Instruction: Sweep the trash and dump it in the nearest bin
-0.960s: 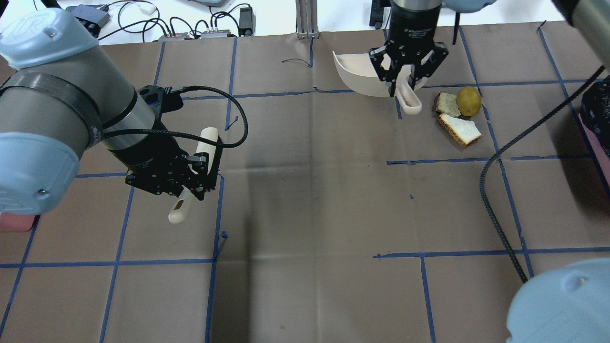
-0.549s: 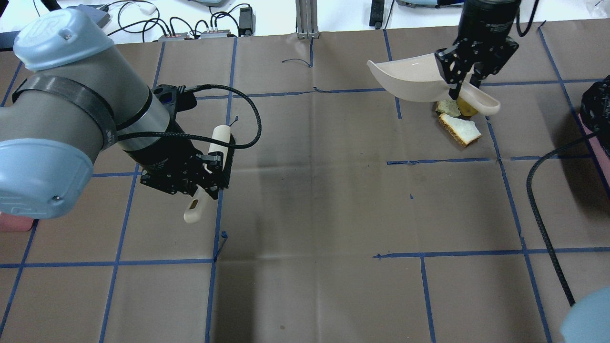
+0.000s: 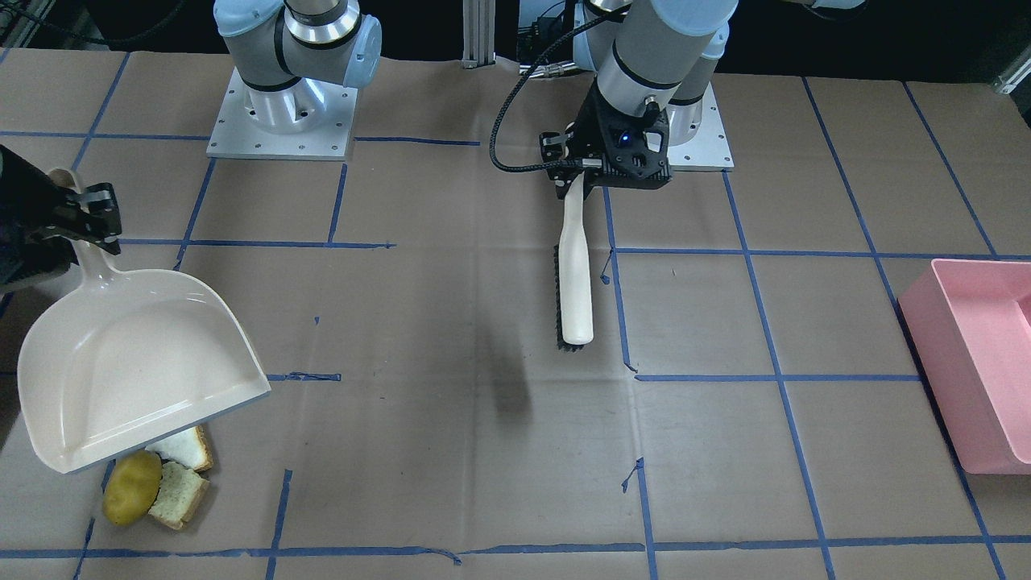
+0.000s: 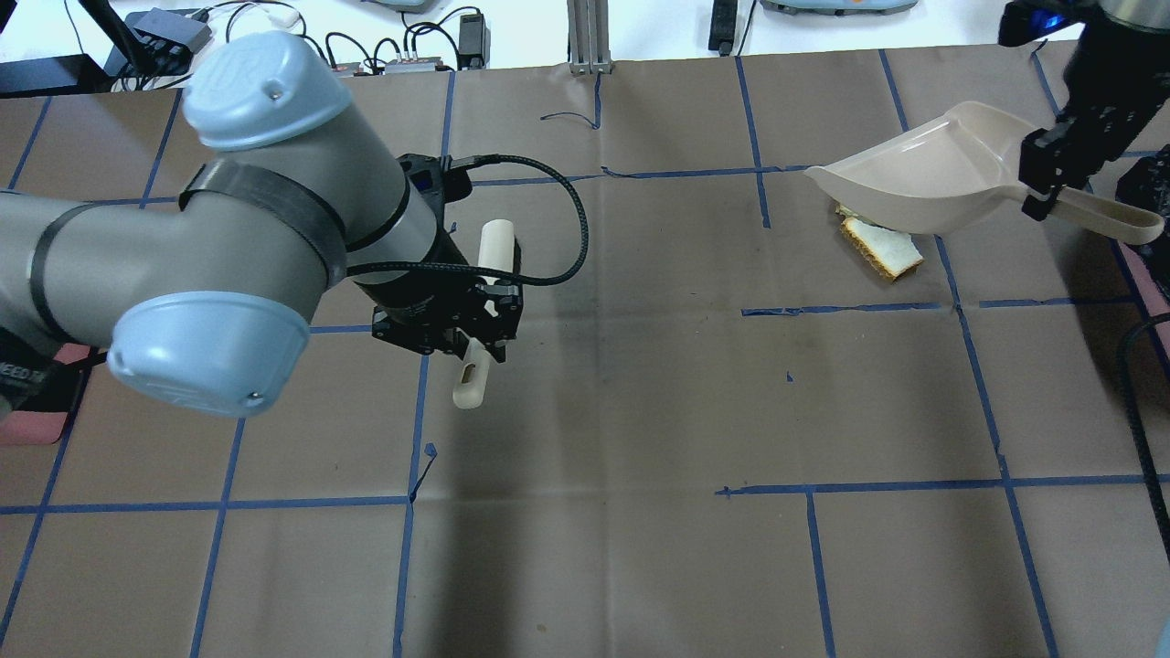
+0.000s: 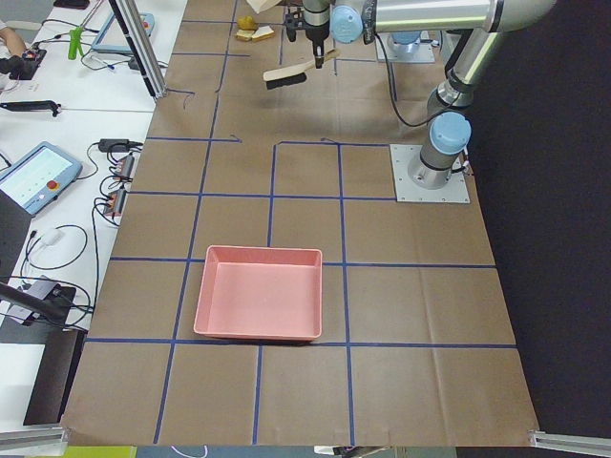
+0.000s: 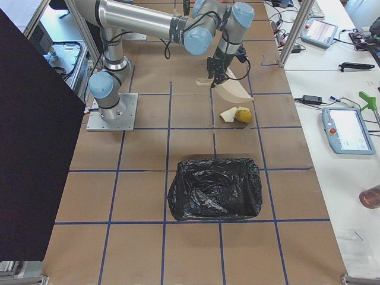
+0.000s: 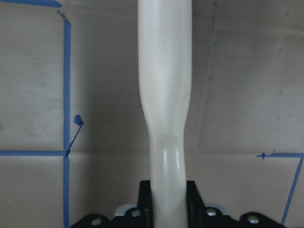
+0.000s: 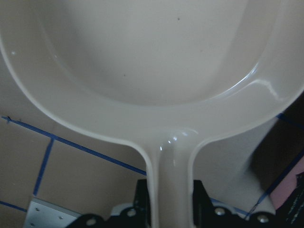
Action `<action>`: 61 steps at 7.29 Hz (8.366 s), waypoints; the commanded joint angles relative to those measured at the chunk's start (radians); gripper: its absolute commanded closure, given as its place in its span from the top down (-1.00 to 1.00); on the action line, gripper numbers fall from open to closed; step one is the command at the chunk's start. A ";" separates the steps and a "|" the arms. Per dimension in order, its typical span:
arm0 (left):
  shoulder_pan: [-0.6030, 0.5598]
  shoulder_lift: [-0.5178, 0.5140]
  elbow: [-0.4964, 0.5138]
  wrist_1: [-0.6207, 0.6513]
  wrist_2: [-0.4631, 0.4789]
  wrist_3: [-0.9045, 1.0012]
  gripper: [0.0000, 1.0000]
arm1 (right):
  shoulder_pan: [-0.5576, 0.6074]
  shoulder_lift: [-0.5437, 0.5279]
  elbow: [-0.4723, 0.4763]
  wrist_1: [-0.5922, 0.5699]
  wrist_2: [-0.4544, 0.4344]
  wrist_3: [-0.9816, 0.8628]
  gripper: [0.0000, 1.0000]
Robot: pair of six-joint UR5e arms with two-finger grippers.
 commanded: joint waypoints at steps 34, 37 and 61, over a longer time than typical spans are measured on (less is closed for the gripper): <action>-0.562 -1.171 1.399 -0.206 0.297 -0.394 -1.00 | -0.185 0.376 0.064 -0.818 -0.012 -1.283 -1.00; -0.582 -1.229 1.465 -0.098 0.184 -0.398 -1.00 | -0.185 0.376 0.064 -0.817 -0.012 -1.283 -1.00; -0.634 -1.269 1.505 0.039 -0.080 -0.796 -1.00 | -0.173 0.373 0.066 -0.795 -0.001 -1.280 -1.00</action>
